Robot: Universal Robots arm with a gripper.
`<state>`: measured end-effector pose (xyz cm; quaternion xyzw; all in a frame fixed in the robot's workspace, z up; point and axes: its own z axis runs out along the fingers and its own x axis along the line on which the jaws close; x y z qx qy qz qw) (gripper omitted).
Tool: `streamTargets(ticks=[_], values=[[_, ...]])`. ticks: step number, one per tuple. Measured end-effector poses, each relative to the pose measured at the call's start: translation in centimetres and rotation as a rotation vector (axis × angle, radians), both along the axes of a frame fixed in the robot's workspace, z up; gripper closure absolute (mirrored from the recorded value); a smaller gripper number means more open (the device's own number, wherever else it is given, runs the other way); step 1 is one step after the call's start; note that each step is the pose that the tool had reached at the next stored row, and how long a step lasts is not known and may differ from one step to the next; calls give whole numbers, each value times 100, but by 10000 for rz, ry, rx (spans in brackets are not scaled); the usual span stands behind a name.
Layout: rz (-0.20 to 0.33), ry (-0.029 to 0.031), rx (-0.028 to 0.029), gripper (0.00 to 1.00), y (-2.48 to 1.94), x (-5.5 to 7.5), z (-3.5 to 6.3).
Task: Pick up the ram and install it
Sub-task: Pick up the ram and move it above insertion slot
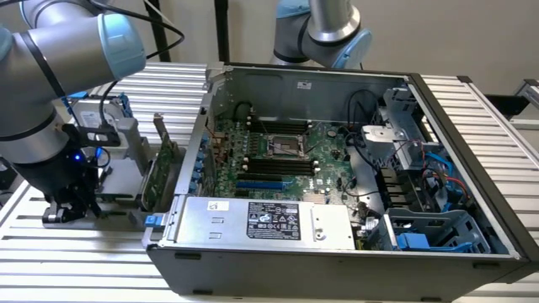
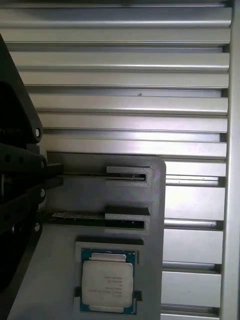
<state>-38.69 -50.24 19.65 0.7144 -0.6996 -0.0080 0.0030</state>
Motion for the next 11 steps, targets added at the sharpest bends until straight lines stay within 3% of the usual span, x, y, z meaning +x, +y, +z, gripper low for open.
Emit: streamTargets(ticks=[11], values=[[-1,1,0,100,0,-1,144]])
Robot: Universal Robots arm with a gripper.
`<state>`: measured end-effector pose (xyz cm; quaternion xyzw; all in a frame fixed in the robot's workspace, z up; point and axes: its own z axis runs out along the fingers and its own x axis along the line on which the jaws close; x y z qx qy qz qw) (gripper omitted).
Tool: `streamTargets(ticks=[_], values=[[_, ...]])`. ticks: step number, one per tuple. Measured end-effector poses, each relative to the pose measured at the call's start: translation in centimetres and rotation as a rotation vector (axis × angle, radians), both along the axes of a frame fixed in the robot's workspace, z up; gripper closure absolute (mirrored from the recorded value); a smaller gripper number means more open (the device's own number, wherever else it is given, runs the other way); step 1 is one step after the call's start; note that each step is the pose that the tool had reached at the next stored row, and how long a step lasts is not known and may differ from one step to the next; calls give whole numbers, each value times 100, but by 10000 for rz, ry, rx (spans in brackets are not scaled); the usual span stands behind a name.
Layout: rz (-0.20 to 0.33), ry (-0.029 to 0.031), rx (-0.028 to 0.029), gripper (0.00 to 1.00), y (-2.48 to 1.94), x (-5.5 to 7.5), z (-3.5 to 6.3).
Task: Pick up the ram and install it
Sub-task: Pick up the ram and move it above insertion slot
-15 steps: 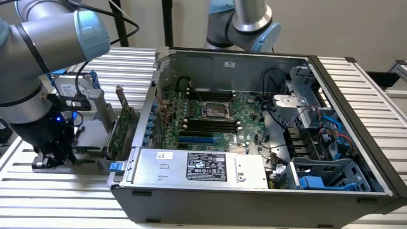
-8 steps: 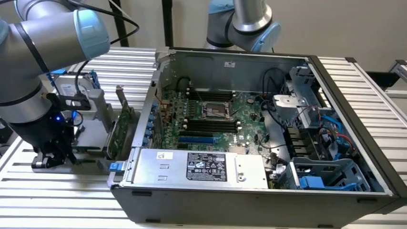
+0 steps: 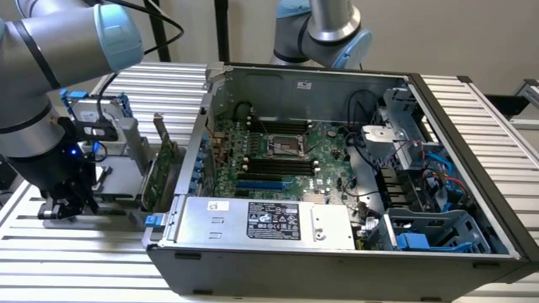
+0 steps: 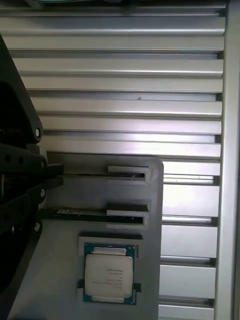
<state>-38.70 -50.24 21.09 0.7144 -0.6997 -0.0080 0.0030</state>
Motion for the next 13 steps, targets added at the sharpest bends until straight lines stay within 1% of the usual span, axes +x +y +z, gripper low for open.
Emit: streamTargets(ticks=[6,13], values=[[0,1,-1,100,0,0,163],[1,-9,-1,100,-1,1,454]])
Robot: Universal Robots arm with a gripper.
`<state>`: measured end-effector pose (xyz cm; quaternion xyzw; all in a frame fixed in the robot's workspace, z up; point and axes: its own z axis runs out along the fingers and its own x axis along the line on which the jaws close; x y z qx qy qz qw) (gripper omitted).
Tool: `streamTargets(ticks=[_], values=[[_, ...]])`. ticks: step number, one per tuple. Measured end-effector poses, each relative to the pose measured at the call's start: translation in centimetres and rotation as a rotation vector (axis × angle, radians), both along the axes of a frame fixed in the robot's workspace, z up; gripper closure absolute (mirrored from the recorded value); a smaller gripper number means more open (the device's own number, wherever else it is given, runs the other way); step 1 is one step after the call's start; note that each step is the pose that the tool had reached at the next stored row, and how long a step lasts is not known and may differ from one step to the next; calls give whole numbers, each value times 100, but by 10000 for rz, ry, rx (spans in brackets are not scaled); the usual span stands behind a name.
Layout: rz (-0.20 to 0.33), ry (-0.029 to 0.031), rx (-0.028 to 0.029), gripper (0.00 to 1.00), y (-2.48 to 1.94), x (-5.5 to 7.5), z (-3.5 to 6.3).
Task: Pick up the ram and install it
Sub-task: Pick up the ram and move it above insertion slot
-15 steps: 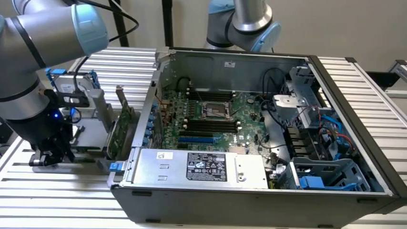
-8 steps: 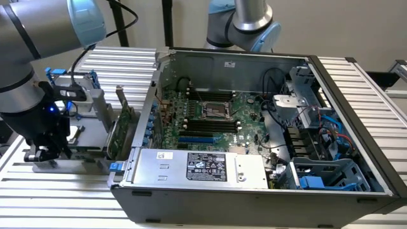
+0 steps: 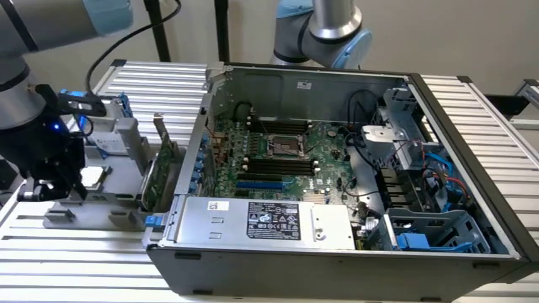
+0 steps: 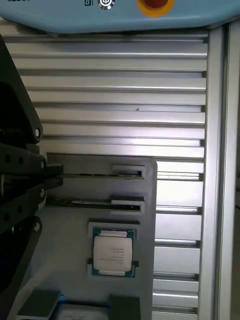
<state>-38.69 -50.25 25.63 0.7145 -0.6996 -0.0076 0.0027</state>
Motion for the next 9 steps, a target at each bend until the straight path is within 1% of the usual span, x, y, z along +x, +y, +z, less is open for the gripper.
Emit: streamTargets(ticks=[5,9], values=[[-2,-12,1,100,1,7,191],[0,-13,1,100,0,40,345]])
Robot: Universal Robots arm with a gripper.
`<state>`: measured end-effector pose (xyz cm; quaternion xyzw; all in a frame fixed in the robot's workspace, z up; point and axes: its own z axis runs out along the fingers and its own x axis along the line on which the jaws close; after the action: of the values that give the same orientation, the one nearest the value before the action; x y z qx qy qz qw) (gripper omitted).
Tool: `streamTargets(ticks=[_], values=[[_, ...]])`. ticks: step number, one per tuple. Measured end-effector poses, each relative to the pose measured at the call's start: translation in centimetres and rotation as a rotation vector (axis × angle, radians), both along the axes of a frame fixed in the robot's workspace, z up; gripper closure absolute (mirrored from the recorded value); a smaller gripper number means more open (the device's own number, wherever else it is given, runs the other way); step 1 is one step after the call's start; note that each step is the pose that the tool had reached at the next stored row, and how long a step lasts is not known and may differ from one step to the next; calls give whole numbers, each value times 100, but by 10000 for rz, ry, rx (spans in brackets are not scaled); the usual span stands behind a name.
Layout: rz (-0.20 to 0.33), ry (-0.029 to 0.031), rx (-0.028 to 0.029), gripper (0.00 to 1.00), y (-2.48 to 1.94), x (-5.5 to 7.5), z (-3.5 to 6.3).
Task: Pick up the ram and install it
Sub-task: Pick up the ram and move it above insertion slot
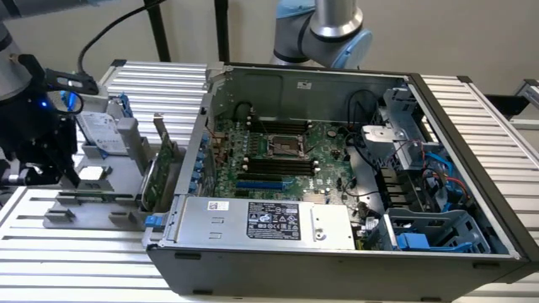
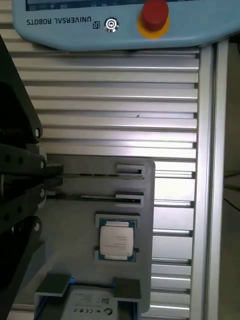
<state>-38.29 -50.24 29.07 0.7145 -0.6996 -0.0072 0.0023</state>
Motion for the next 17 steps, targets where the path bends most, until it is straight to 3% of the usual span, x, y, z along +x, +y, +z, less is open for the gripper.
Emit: streamTargets(ticks=[10,17], values=[[0,2,10,100,0,278,384],[1,0,57,100,0,554,625]])
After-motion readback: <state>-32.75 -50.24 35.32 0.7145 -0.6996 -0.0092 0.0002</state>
